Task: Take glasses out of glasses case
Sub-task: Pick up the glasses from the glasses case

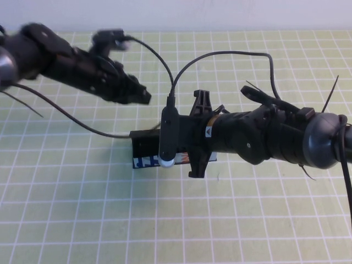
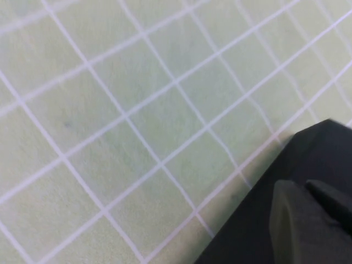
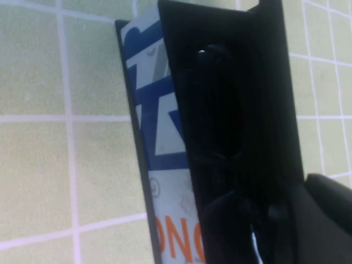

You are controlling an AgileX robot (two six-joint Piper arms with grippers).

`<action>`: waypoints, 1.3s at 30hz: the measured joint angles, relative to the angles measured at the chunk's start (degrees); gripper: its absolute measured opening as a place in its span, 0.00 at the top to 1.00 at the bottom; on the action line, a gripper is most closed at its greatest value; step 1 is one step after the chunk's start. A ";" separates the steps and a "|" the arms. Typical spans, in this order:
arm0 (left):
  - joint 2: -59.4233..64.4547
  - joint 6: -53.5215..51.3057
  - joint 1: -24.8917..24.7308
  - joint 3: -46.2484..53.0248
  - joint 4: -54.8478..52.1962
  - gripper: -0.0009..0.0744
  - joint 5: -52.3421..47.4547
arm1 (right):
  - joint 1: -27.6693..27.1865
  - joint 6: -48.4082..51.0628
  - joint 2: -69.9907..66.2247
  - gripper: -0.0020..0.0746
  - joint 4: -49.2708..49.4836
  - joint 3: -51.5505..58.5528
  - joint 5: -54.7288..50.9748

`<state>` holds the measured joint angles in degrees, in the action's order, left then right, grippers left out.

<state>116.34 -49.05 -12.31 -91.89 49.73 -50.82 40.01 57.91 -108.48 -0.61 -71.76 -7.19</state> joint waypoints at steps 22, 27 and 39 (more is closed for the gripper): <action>-7.59 -43.82 9.95 27.70 25.83 0.99 -11.02 | -1.14 -0.22 0.69 0.98 6.87 0.10 2.15; -3.17 -49.84 9.95 27.79 31.05 0.99 -11.16 | -1.14 -0.22 0.69 0.98 7.69 0.10 2.15; 1.38 -53.61 9.95 25.27 35.75 0.99 -9.31 | -1.14 -0.22 0.76 0.98 9.64 0.10 2.15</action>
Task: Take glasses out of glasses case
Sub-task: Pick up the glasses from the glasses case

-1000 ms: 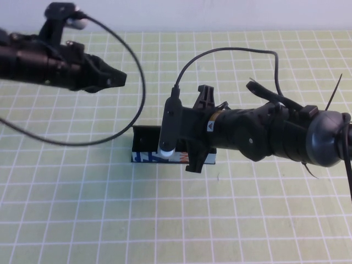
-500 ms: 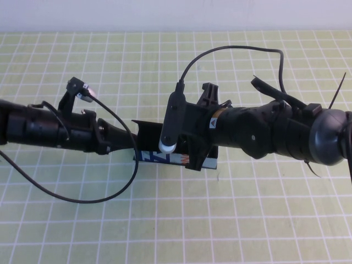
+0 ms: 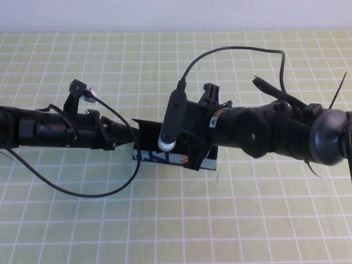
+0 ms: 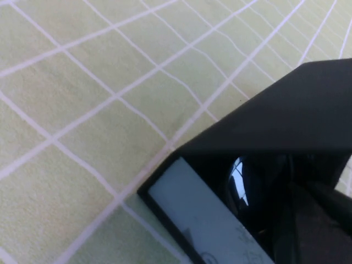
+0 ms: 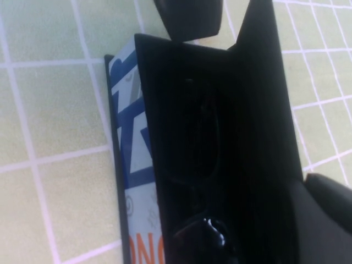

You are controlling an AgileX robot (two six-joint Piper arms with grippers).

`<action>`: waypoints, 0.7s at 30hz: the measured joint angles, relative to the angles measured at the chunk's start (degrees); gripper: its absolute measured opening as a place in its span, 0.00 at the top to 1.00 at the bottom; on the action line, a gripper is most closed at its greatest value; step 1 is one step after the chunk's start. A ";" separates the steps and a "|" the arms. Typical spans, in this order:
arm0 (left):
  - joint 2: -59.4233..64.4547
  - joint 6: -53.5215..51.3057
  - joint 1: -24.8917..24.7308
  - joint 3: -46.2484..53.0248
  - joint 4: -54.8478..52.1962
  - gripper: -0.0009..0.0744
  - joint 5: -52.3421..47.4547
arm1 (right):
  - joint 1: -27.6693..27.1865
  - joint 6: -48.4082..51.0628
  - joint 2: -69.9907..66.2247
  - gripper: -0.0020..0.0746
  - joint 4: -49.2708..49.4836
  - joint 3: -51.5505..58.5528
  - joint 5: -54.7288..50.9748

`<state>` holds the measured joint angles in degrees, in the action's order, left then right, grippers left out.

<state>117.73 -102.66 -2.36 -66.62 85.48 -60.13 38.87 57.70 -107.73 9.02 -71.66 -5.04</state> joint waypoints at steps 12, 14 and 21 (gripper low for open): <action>1.32 0.24 0.12 0.00 -0.17 0.99 0.58 | 0.00 0.00 1.24 0.90 7.21 0.12 0.39; 1.32 0.30 0.12 -0.09 -0.62 0.99 0.34 | 0.00 0.00 3.01 0.84 10.42 0.12 0.39; 1.32 0.44 0.12 -0.09 -0.98 0.99 0.22 | 0.00 -0.58 9.80 0.84 32.01 0.12 -12.77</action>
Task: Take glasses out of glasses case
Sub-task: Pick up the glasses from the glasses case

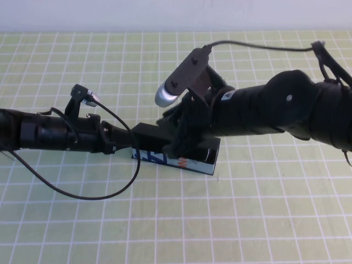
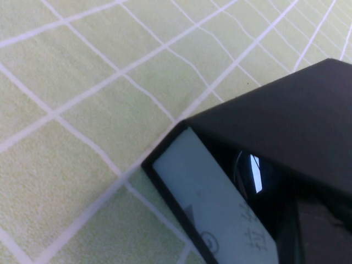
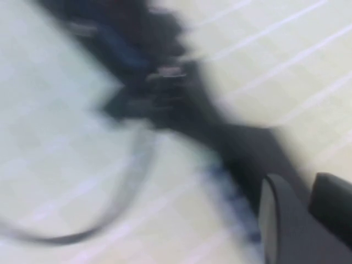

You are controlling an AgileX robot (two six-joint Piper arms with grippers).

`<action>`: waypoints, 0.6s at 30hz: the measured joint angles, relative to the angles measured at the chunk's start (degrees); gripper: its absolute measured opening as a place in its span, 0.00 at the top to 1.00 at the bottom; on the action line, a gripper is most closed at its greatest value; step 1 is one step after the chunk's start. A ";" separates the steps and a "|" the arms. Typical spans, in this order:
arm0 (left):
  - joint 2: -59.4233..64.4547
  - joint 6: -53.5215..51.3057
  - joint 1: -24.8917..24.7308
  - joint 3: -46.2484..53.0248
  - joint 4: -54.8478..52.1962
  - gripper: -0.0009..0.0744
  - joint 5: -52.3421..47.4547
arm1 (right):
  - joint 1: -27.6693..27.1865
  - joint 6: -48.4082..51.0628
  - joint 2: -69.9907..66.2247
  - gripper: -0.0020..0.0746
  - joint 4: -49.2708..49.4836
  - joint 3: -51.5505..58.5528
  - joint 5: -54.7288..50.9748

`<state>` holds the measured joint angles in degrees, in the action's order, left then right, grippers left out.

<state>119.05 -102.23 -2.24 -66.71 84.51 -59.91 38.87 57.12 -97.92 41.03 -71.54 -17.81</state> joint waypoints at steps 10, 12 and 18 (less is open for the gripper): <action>0.00 0.53 0.00 0.00 -0.04 0.99 -0.04 | 0.00 -29.78 -3.64 0.99 -12.28 0.00 -11.95; 0.00 0.51 0.00 0.00 -0.04 0.99 -0.04 | 0.00 -35.61 -5.48 0.99 -17.78 0.00 -12.06; 0.00 0.79 0.00 0.00 -0.04 0.99 -0.04 | 0.00 -45.60 -8.27 0.99 -26.88 0.00 -10.35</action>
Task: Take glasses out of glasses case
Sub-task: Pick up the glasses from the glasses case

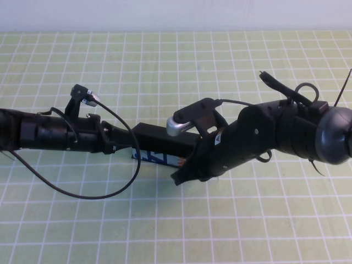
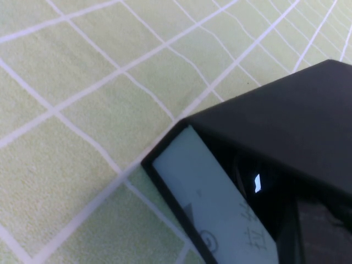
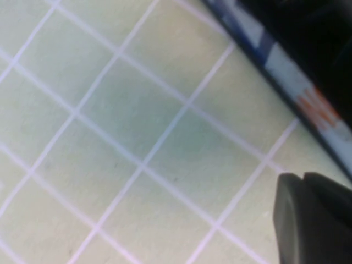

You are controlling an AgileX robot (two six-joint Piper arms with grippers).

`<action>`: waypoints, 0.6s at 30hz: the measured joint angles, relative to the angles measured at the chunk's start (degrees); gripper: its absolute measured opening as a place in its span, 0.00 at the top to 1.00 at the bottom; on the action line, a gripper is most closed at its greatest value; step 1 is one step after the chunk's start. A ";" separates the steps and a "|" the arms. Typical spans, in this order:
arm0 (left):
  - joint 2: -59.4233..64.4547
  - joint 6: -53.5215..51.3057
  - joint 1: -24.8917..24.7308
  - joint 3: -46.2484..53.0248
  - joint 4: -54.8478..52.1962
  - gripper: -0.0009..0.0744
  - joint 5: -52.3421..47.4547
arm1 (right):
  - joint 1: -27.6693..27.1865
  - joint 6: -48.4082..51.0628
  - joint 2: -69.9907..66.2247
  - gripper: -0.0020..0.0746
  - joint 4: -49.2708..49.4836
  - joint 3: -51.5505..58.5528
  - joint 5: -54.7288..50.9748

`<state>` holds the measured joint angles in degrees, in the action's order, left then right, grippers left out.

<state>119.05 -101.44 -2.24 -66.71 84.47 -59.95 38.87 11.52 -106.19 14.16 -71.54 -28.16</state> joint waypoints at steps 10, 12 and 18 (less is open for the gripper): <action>0.00 0.33 0.00 0.00 -2.16 0.99 -1.12 | -2.78 -2.00 -0.13 0.99 -0.56 0.00 4.54; 0.00 0.56 0.00 0.00 -2.54 0.99 -1.47 | -3.64 -2.00 -0.23 0.99 -0.30 -0.24 5.25; 0.00 0.91 0.00 0.00 -3.87 0.99 -2.58 | -5.88 -2.04 -1.30 0.99 0.05 -3.78 6.01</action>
<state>119.05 -100.53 -2.24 -66.71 80.60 -62.53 32.98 9.49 -107.49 14.21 -75.33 -22.15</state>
